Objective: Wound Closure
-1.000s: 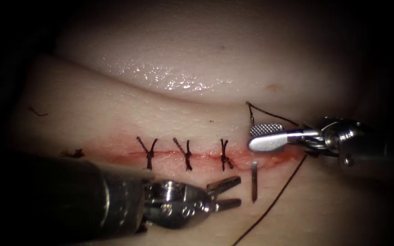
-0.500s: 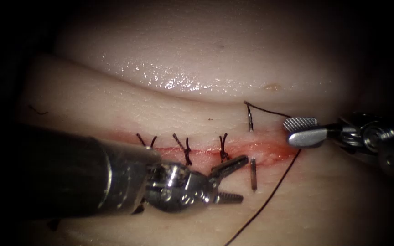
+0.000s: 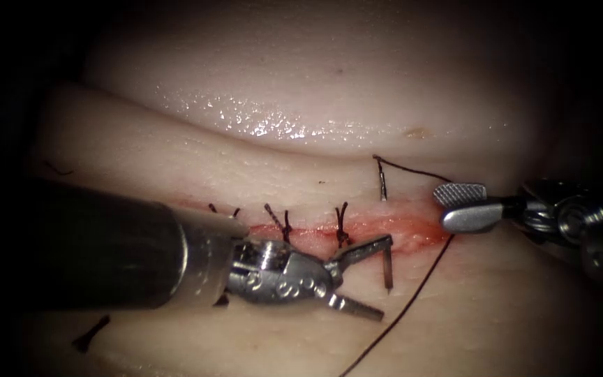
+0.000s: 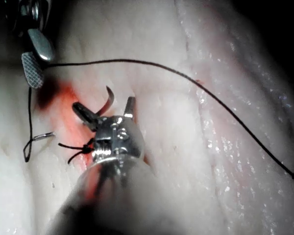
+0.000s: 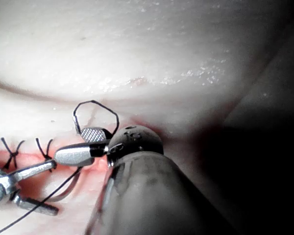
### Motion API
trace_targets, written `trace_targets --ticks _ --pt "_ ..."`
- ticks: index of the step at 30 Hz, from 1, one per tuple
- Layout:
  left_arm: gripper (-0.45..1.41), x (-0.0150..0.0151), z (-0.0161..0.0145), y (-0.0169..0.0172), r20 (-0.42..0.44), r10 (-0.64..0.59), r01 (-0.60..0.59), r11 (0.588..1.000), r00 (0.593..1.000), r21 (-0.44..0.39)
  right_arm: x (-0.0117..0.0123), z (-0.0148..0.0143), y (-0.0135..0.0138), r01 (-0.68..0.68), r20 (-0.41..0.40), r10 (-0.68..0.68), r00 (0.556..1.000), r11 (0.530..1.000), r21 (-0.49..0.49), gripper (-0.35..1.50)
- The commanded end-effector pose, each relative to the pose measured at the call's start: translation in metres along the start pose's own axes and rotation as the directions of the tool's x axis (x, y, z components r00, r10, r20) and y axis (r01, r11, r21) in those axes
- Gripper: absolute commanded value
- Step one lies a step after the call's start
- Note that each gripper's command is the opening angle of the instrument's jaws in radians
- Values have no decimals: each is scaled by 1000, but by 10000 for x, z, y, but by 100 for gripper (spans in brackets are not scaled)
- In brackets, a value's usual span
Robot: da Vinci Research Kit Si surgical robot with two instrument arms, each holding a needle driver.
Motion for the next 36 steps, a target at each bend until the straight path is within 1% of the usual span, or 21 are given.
trace_targets --ticks 1,6,8,11,14,20,22,24,25,26,27,30,32,33,35,36 --pt "59 -4 9 1 -12 -7 7 1000 1000 6 -5 8 3 6 2 -6 1000 1000 2 126" --pt "56 -11 19 -2 -51 -33 33 999 998 -1 -9 8 1 13 -2 -13 1000 1000 1 126" --pt "56 -12 23 0 -62 -43 42 999 997 -4 -11 7 0 15 -2 -15 1000 1000 2 125" --pt "51 -14 27 5 -76 -54 53 999 996 -13 -13 6 -1 22 -1 -22 1000 1000 3 123" --pt "51 -17 29 10 -78 -85 84 996 993 -21 -14 6 -1 28 -4 -28 1000 1000 -2 121" --pt "49 -23 32 12 -62 -143 142 990 988 -10 -17 6 -1 37 -5 -37 999 999 -2 120" --pt "36 -23 31 12 -61 -155 154 988 986 -9 -17 5 -1 37 -5 -37 999 999 -2 120" --pt "11 -23 30 10 -62 -173 173 985 983 -12 -17 6 -1 37 -5 -37 999 999 -2 118" --pt "-5 -22 30 9 -63 -186 185 983 981 -14 -17 6 -1 38 -5 -38 999 999 -2 116" --pt "-36 -22 30 8 -64 -204 203 979 977 -16 -18 6 -1 38 -5 -38 999 999 -2 116" --pt "-45 -22 30 7 -64 -227 227 974 972 -18 -18 5 -1 38 -5 -38 999 999 -2 116" --pt "-45 -22 30 7 -72 -273 272 962 959 -24 -19 5 -2 38 -9 -38 999 999 1 115" --pt "-45 -22 29 7 -93 -315 310 948 944 -64 -20 3 -3 37 -17 -37 999 999 10 115" --pt "-45 -22 27 8 -112 -365 354 929 924 -110 -22 0 -5 37 -14 -37 999 999 13 115" --pt "-45 -20 22 8 -129 -413 393 907 902 -152 -23 -4 -7 37 -11 -37 999 999 18 111" --pt "-45 -19 19 8 -135 -446 422 889 885 -176 -24 -6 -8 37 -8 -37 999 999 21 106"
